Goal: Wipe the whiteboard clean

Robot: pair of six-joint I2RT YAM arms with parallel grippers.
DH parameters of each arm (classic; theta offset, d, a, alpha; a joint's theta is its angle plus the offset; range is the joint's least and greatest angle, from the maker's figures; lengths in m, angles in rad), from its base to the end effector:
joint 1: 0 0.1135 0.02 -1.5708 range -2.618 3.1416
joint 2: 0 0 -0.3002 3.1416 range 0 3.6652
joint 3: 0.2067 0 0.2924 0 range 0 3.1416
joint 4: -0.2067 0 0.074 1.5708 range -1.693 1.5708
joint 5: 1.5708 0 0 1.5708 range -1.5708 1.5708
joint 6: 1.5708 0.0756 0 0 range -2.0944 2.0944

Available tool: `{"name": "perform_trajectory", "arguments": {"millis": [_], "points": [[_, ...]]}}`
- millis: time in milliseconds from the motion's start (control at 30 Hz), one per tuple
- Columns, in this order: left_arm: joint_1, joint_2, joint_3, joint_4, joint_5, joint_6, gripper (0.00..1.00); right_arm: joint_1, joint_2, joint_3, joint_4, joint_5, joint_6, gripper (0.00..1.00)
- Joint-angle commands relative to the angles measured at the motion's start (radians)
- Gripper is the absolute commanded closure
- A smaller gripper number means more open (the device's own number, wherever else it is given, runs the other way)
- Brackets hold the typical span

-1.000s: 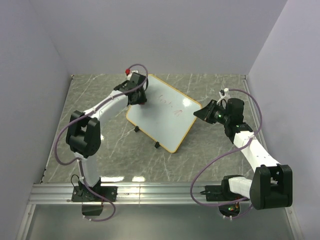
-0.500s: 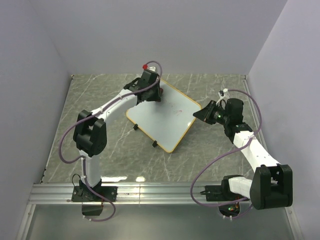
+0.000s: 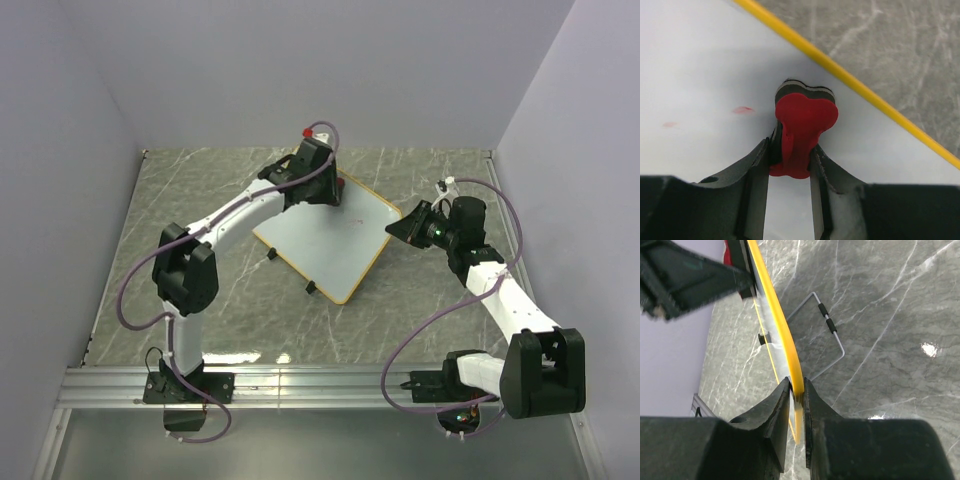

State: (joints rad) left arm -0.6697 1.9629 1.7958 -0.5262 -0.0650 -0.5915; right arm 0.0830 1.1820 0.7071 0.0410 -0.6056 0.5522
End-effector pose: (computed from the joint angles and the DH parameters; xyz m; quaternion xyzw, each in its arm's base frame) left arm 0.4278 -0.3325 0.3070 0.0216 0.9047 -0.2266 0.3603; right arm 0.3070 0.0687 0.2566 0.0309 0.8197 0.3992 0.4097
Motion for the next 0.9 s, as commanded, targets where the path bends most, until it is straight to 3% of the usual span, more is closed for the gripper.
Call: {"name": "perform_trajectory", "arguments": {"millis": [0, 200, 433, 600, 867], "points": [[0.084, -0.005, -0.018, -0.029, -0.012, 0.035, 1.00, 0.024, 0.005, 0.042, -0.007, 0.010, -0.044, 1.00], [0.145, -0.028, -0.197, -0.032, -0.078, 0.111, 1.00, 0.024, 0.007, 0.052, -0.016, 0.010, -0.051, 1.00], [0.180, -0.053, -0.266, 0.000, 0.000, 0.098, 1.00, 0.026, 0.018, 0.055, -0.009, 0.004, -0.046, 1.00], [0.138, -0.061, -0.176, -0.003, 0.051, 0.084, 1.00, 0.031, 0.021, 0.057, -0.009, 0.004, -0.044, 1.00], [-0.079, 0.051, 0.053, -0.071, 0.057, 0.044, 1.00, 0.035, 0.028, 0.058, -0.001, 0.003, -0.041, 1.00]]}}
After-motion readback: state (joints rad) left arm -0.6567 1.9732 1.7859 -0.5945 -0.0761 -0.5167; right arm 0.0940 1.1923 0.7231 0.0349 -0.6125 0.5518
